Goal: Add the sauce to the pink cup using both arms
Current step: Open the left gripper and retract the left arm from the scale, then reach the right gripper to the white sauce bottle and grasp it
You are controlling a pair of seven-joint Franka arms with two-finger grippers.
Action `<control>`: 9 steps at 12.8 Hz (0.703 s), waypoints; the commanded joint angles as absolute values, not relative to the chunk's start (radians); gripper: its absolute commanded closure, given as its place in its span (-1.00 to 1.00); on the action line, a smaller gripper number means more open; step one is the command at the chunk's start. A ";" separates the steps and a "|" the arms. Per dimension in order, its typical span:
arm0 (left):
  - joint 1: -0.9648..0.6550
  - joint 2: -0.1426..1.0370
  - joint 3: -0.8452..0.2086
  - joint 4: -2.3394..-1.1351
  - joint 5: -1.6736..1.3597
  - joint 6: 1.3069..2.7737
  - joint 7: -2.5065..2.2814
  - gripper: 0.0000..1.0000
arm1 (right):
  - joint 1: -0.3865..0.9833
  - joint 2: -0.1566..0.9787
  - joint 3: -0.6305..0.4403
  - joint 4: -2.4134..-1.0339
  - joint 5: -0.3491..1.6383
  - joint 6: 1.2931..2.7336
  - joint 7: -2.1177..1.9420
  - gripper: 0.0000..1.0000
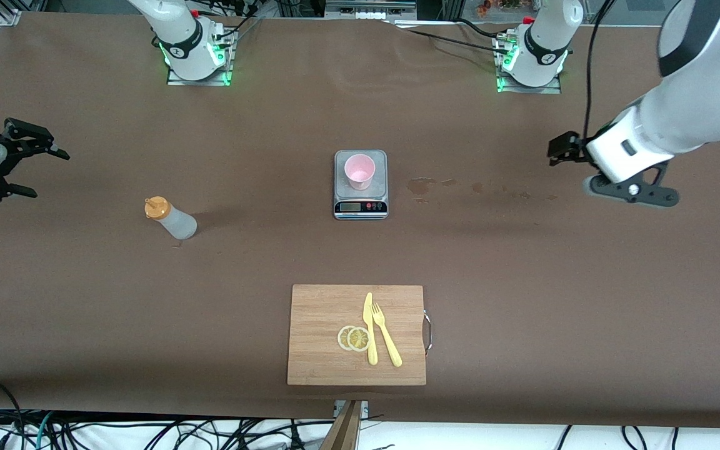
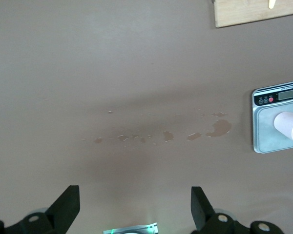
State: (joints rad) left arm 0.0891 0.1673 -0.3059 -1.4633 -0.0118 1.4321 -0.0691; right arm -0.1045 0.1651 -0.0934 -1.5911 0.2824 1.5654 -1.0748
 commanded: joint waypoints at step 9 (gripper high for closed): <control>-0.012 -0.065 -0.029 -1.734 -0.012 1.583 0.002 -1.00 | -0.324 0.491 -0.087 -1.624 0.669 1.526 -2.030 -1.00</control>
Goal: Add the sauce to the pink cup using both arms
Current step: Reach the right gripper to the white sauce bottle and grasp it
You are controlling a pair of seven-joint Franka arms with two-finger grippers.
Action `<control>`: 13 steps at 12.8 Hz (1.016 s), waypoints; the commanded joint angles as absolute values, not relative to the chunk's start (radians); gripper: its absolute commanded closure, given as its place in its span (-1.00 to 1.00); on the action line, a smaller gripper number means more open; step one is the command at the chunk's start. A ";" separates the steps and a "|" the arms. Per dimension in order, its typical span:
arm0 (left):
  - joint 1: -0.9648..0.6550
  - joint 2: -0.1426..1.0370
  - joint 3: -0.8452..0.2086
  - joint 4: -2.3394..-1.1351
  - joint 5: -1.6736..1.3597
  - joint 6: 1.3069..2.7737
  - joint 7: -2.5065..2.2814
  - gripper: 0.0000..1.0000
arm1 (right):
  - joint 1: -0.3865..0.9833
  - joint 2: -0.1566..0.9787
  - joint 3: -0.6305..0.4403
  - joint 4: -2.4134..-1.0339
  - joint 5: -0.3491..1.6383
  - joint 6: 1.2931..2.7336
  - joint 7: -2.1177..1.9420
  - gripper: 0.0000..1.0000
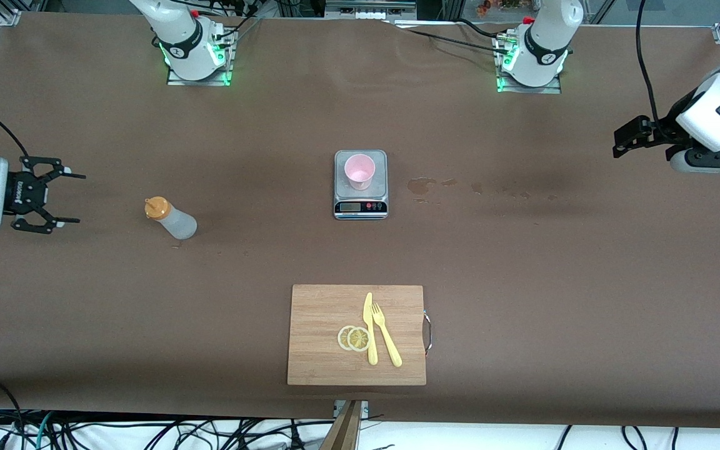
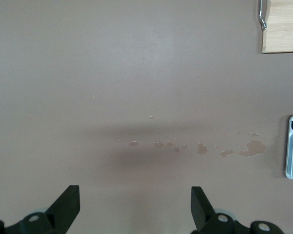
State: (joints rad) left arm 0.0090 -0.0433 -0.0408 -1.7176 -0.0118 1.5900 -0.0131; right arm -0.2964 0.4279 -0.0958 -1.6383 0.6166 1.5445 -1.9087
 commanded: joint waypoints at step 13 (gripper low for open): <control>-0.015 0.006 -0.040 -1.612 0.032 1.529 0.008 -1.00 | -0.296 0.808 -0.077 -1.628 0.952 1.517 -2.500 -1.00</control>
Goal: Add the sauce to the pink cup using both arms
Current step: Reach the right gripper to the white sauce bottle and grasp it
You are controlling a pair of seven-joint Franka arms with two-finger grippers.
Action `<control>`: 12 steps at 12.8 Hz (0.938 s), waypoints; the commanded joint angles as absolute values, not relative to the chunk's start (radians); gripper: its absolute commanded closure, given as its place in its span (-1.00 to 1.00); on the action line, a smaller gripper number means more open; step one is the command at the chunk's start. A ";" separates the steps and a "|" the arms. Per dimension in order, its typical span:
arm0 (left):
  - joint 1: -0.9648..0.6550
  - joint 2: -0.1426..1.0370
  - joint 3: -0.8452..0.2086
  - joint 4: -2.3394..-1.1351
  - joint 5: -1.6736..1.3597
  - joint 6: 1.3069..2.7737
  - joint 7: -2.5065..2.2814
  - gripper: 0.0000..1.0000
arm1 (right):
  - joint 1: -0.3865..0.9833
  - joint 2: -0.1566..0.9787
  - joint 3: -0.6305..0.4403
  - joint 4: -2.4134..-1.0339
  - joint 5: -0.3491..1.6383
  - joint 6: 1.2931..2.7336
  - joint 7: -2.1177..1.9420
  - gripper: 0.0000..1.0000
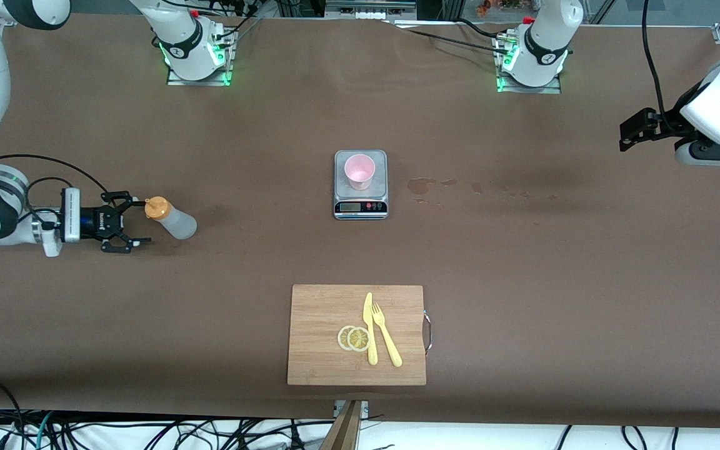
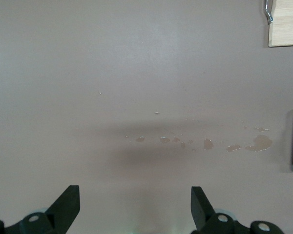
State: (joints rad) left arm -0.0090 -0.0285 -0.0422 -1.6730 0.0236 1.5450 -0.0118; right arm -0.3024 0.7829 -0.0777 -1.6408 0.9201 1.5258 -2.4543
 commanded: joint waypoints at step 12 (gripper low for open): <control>-0.008 0.032 -0.037 -1.563 0.031 1.520 0.005 -1.00 | -0.261 0.853 -0.075 -1.626 0.989 1.516 -2.554 0.38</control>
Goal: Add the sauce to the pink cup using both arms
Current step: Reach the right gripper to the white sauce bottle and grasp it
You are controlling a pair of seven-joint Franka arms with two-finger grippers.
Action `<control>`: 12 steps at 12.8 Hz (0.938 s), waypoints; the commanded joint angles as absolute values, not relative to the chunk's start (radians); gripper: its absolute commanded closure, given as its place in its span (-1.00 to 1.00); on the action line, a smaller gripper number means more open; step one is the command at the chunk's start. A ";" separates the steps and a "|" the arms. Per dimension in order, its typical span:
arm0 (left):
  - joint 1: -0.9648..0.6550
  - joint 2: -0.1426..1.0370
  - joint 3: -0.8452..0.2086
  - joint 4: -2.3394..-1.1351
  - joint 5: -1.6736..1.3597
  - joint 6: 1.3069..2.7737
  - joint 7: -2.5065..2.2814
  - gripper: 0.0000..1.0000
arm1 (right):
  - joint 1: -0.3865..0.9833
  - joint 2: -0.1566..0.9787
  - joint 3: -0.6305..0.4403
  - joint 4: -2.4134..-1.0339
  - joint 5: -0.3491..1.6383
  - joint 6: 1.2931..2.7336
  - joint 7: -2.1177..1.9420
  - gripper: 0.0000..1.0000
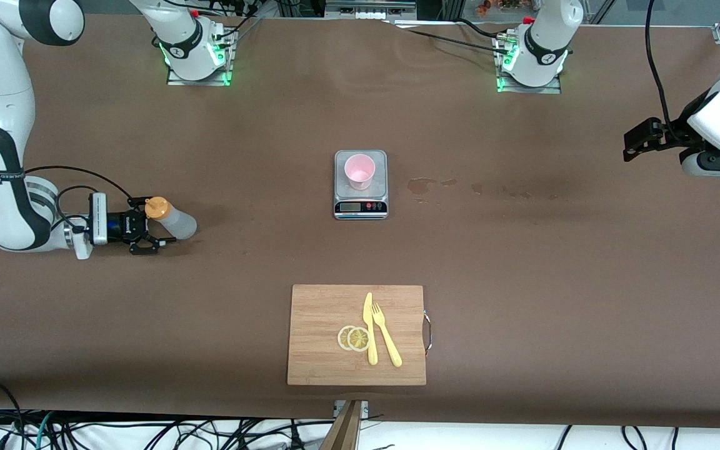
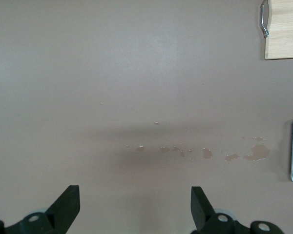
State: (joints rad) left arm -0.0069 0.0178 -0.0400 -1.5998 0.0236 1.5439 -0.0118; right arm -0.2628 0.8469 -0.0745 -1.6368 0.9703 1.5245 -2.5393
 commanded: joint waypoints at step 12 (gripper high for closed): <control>0.000 0.031 -0.035 -1.562 0.031 1.519 0.006 -1.00 | -0.010 0.649 -0.196 -1.637 0.947 1.592 -2.248 1.00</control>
